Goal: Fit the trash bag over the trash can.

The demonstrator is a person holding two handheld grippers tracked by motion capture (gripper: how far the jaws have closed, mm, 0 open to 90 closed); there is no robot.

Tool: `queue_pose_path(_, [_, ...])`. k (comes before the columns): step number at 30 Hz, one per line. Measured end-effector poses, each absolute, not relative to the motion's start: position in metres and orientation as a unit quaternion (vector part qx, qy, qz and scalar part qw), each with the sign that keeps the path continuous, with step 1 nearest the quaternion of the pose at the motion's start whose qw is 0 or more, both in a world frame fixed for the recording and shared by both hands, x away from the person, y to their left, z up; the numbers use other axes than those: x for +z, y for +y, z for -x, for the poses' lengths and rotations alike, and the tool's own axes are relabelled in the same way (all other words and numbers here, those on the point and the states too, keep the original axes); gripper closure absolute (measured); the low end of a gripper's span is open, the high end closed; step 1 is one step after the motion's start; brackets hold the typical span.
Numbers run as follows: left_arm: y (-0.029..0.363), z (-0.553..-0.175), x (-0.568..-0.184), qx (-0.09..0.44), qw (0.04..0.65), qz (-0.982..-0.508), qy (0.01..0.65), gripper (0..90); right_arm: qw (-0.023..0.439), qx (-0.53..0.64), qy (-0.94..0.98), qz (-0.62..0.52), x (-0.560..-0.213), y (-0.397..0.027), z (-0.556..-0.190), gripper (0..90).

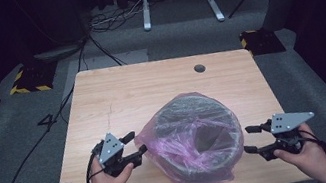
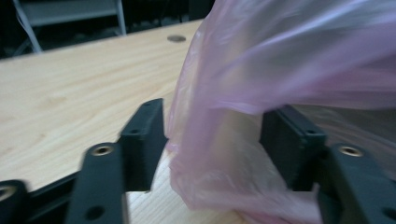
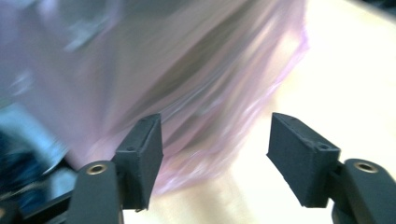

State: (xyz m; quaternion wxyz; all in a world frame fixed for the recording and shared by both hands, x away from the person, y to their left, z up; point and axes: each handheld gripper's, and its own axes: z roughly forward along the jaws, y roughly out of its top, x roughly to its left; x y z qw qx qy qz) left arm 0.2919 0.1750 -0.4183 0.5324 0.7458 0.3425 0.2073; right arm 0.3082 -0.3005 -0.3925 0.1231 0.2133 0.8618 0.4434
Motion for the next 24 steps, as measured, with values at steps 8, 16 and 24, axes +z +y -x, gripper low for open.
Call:
queue_pose_path(8, [0.173,-0.276,-0.389,0.242,0.547,-0.742,0.302,46.0,0.166,0.484,0.828,-0.229,-0.374,-0.299,-0.325,36.9])
queue_pose_path(16, [0.16,-0.305,-0.388,0.231,0.526,-0.761,0.301,89.1,0.194,0.491,0.815,-0.239,-0.343,-0.298,-0.349,38.8])
queue_pose_path(24, [0.154,-0.349,-0.382,0.246,0.515,-0.764,0.3,90.0,0.188,0.505,0.814,-0.217,-0.323,-0.275,-0.36,41.1])
